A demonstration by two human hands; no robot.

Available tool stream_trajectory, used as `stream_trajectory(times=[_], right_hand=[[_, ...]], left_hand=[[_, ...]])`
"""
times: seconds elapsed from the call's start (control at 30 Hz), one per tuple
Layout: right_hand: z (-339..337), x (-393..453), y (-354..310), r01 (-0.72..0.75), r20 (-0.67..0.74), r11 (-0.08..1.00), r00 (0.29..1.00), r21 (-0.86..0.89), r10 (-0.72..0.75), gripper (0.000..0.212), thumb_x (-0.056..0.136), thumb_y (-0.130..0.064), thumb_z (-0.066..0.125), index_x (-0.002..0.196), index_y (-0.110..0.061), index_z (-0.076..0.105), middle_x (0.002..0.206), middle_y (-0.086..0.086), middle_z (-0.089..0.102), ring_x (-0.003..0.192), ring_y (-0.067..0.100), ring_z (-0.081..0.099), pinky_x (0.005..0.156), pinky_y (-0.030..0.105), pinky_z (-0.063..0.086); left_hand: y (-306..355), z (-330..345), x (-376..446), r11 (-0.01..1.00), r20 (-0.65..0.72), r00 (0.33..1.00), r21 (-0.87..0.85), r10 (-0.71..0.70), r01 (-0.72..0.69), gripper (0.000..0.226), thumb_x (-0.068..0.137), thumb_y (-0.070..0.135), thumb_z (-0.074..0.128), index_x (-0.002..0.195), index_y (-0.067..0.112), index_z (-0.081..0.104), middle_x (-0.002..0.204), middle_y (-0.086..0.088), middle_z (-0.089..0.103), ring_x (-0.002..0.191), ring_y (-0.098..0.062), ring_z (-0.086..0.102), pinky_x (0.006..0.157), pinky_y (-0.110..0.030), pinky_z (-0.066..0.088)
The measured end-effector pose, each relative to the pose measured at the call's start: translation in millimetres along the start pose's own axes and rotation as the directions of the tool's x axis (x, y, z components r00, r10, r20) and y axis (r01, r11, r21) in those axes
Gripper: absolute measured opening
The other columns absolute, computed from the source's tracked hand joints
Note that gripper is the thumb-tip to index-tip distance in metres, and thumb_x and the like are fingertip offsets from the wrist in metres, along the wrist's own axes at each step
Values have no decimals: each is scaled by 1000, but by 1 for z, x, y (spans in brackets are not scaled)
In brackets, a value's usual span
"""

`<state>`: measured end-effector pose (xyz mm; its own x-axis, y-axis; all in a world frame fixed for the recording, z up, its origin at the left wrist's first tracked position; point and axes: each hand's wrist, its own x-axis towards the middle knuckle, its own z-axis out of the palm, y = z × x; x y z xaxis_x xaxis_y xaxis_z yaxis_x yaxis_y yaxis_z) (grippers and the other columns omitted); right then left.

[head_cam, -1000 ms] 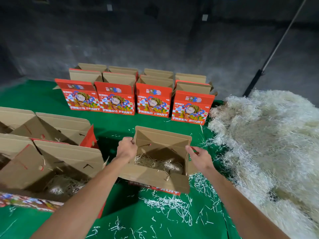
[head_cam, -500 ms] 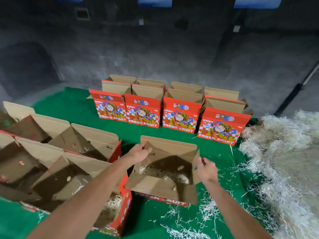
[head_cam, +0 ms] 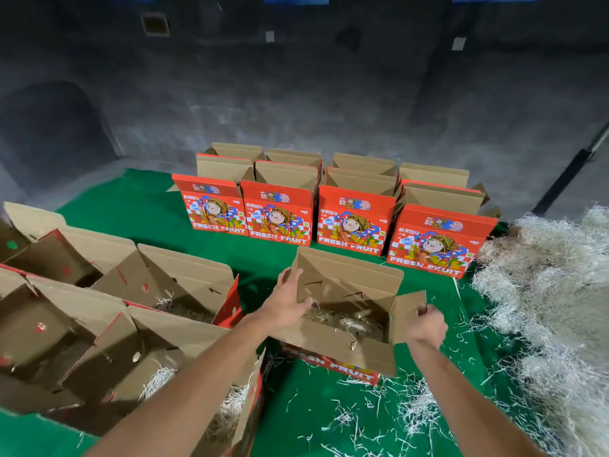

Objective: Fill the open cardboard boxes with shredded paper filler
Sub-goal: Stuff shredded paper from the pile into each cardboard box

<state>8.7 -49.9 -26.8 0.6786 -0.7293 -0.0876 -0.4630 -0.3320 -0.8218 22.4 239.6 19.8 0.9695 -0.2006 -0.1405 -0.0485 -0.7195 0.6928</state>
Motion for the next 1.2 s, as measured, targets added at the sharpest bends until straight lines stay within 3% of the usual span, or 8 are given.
stream_trajectory(times=[0.23,0.4,0.5,0.57,0.7,0.8,1.03,1.2], right_hand=[[29,-1,-9,-142,63,989,988,33,140,27,98,-12,50,108,7,67,112,31,66,105,46,63,94,49,52],[44,-33,1,40,182,998,983,-49,-30,23,97,-21,52,94,1,58,96,27,67,78,36,64,62,34,51],[43,-46,2,155,271,987,953,-40,-138,12,96,-12,55,92,-1,52,85,18,63,60,31,68,43,39,57],[41,-50,1,216,294,976,935,-31,-197,11,100,-10,52,93,-1,50,83,14,60,55,28,68,38,38,55],[35,-59,0,307,330,952,900,-14,-285,17,105,-16,41,93,-6,48,82,14,59,56,27,68,37,33,54],[31,-66,1,305,357,952,888,15,-290,18,105,-16,40,89,-9,46,84,14,59,58,28,69,38,35,55],[13,-76,10,324,385,945,879,-47,-282,12,99,-9,45,87,-10,45,88,13,62,50,25,69,36,31,52],[8,-81,9,384,398,921,857,-70,-327,13,103,-13,45,89,-13,44,91,15,61,59,28,70,38,30,54]], left_hand=[[0,-30,27,997,-43,996,-10,-79,78,60,100,29,53,154,21,29,155,-6,35,141,-25,38,118,-43,29],[-22,-48,22,986,-137,980,57,-146,155,34,98,28,55,131,23,49,131,-5,56,119,-28,57,104,-41,47],[-32,-57,17,964,-195,970,190,-147,185,30,96,23,58,124,15,51,116,-5,64,103,-20,64,88,-36,54],[-36,-67,13,937,-216,967,290,-132,193,22,96,25,58,116,15,56,107,-2,66,90,-15,63,76,-29,53],[-42,-83,-1,922,-258,960,333,-111,197,12,96,28,58,102,17,57,97,1,62,84,-10,60,68,-23,50],[-41,-89,-14,914,-230,969,367,-89,171,14,96,24,58,107,15,56,105,-2,61,96,-16,58,86,-32,54],[-47,-92,-47,867,-129,991,491,-21,82,39,97,26,54,133,12,48,140,-9,47,137,-25,35,111,-41,36],[-65,-90,-59,928,-155,972,305,-174,215,68,95,29,59,150,15,23,150,-15,36,142,-34,32,115,-50,32]])
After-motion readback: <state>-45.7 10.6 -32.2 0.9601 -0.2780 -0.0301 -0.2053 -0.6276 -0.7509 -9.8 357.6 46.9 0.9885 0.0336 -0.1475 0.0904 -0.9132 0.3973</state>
